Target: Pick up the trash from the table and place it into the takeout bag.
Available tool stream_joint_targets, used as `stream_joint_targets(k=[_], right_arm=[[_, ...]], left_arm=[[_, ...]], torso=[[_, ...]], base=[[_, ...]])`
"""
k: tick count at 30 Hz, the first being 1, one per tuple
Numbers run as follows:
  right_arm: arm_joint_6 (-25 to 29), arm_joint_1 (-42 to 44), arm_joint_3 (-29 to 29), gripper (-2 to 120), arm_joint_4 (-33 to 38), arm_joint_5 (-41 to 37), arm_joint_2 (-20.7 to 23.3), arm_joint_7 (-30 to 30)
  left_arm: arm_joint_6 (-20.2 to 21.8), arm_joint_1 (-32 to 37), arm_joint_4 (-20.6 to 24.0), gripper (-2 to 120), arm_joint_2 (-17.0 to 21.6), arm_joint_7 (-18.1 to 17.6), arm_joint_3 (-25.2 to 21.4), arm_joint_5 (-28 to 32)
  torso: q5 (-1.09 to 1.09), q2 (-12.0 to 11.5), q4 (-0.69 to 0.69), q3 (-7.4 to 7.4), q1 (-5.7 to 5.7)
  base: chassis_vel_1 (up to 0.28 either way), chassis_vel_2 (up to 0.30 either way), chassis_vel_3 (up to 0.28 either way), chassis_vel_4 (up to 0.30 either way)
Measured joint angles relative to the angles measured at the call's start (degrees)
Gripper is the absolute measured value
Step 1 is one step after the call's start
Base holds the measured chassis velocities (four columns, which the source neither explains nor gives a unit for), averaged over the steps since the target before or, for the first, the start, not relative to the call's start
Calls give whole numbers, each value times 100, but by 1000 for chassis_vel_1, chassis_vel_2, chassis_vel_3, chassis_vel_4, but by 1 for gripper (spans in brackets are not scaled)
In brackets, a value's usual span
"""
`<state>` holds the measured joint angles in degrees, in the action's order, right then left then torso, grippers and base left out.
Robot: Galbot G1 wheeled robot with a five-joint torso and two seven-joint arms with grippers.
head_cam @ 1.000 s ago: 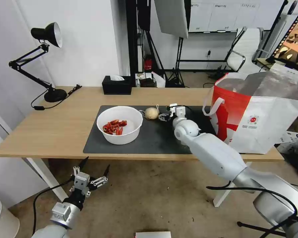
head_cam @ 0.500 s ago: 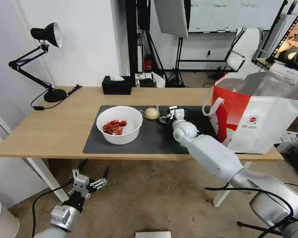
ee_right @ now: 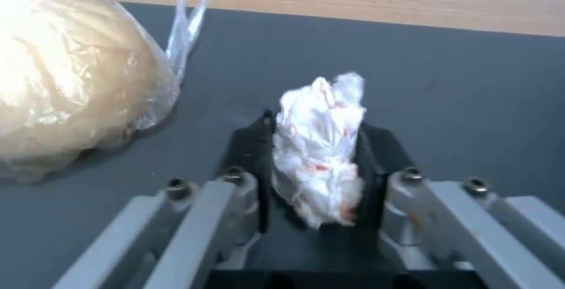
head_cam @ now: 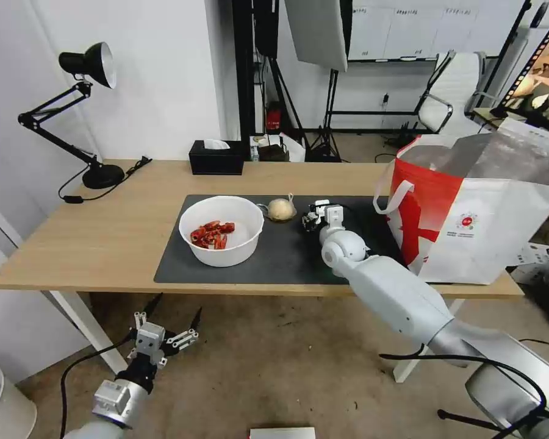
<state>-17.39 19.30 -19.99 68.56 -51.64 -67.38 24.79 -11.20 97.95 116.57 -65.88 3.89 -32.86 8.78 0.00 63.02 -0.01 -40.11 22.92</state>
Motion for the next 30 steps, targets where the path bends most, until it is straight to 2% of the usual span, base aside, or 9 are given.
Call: stream_joint_targets(k=[5, 7, 10, 12, 13, 18, 21, 26, 30], right_arm=[[98, 94, 86, 9, 349, -9, 187, -9], [142, 190, 195, 1, 830, -9, 413, -16], [179, 279, 352, 0, 1386, 35, 684, -16], [251, 345, 623, 0, 2187, 215, 1164, -23], [251, 345, 623, 0, 2187, 215, 1164, -23], [241, 347, 1239, 0, 3293, 530, 2005, 189], [-374, 364, 1684, 0, 3811, 255, 2480, 1166], [-921, 375, 2067, 0, 3930, -594, 2880, 1949], [-1335, 391, 2219, 1, 3784, -988, 3091, 2144]], left_arm=[[-1, -33, -1, 100, 27, 2, 17, 2], [-1, -56, 0, 100, 35, 2, 38, 5], [-1, -60, 21, 100, 36, 3, 52, 6], [-1, -49, 78, 100, 36, 3, 54, 7], [-1, -49, 78, 100, 36, 3, 54, 7], [-1, -39, 129, 100, 36, 2, 52, 3], [-1, -39, 126, 100, 45, 2, 58, -1], [-2, -78, 75, 100, 41, 2, 166, -38], [-1, -91, 71, 100, 57, 5, 221, -42]], torso=[[0, 0, 0, 0, 0], [1, 0, 1, -1, 0], [1, 0, 2, 0, 0], [1, 0, 0, 0, 0], [1, 0, 0, 0, 0], [0, 0, 1, 1, 0], [1, 1, -1, 1, -1], [0, 1, 1, 1, -1], [1, 0, 1, 1, 0]], base=[[0, 0, 0, 0], [0, 0, 0, 0], [0, 0, 0, 0], [0, 0, 0, 0], [0, 0, 0, 0], [0, 0, 0, 0], [0, 0, 0, 0], [0, 0, 0, 0], [0, 0, 0, 0]])
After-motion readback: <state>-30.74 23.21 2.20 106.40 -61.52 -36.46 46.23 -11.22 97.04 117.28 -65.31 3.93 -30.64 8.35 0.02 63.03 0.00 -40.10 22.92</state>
